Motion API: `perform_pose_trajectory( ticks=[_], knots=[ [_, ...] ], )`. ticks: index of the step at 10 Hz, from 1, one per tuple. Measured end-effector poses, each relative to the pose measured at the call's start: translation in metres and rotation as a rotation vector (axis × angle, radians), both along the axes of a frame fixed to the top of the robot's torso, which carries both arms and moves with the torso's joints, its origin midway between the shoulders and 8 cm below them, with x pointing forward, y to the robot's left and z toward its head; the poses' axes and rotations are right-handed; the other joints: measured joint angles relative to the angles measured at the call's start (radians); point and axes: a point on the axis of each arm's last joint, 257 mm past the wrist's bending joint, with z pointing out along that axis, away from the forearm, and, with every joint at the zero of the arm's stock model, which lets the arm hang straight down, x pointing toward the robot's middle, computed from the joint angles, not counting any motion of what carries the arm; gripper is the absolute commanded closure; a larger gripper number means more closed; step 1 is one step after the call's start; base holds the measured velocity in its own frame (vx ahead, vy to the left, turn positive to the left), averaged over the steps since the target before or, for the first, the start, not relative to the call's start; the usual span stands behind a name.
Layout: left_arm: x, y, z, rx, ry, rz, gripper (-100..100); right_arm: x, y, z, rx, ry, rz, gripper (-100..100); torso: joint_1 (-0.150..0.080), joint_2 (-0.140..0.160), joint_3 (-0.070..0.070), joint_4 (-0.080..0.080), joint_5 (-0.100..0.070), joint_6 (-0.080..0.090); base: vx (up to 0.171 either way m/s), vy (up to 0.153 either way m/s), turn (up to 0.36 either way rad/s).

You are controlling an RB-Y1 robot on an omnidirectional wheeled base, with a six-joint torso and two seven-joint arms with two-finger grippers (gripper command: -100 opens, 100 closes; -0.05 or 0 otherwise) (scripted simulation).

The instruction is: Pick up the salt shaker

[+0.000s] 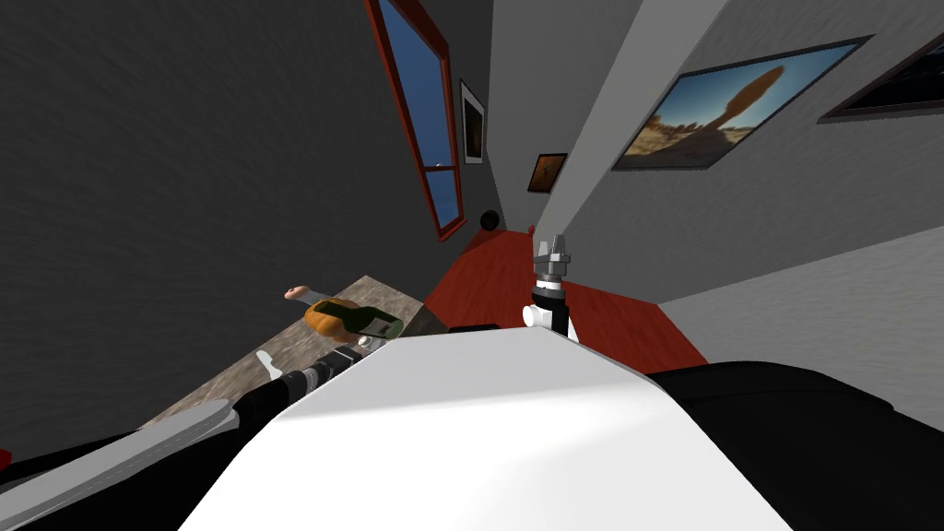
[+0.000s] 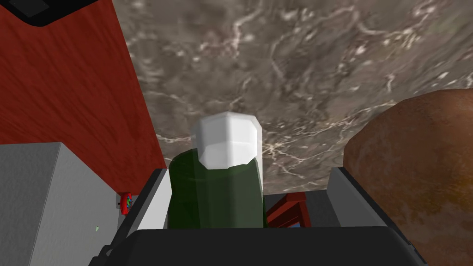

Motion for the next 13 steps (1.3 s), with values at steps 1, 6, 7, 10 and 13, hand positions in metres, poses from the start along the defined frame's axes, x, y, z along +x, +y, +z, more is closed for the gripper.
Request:
perform_pose_trajectory(
  ticks=[1, 6, 7, 10, 13],
  knots=[
    [0.000, 0.000, 0.000, -0.001, 0.000, 0.000, 100, 0.000, 0.000, 0.000, 0.000, 0.000, 0.000, 0, 0.000, 0.000, 0.000, 0.000, 0.000, 0.000, 0.000, 0.000, 0.000],
    [0.000, 0.000, 0.000, 0.000, 0.000, 0.001, 100, 0.000, 0.000, 0.000, 0.000, 0.000, 0.000, 0, 0.001, -0.001, 0.000, 0.000, 0.000, 0.000, 0.001, 0.002, 0.016],
    [0.000, -0.002, 0.004, 0.001, 0.002, -0.005, 100, 0.000, 0.000, 0.000, 0.000, 0.000, 0.000, 0, 0.001, 0.000, 0.000, 0.000, 0.000, 0.000, 0.009, 0.014, 0.088],
    [0.003, -0.007, 0.013, 0.004, 0.006, -0.024, 100, 0.000, 0.000, 0.000, 0.000, 0.000, 0.000, 0, 0.001, -0.001, -0.001, 0.000, 0.000, 0.000, 0.011, 0.013, 0.068],
    [0.004, -0.013, 0.018, 0.004, 0.010, -0.039, 0, 0.000, 0.000, 0.000, 0.000, 0.000, 0.000, 0, 0.001, -0.001, 0.000, 0.000, 0.000, 0.000, 0.002, 0.004, 0.020]
  ],
)
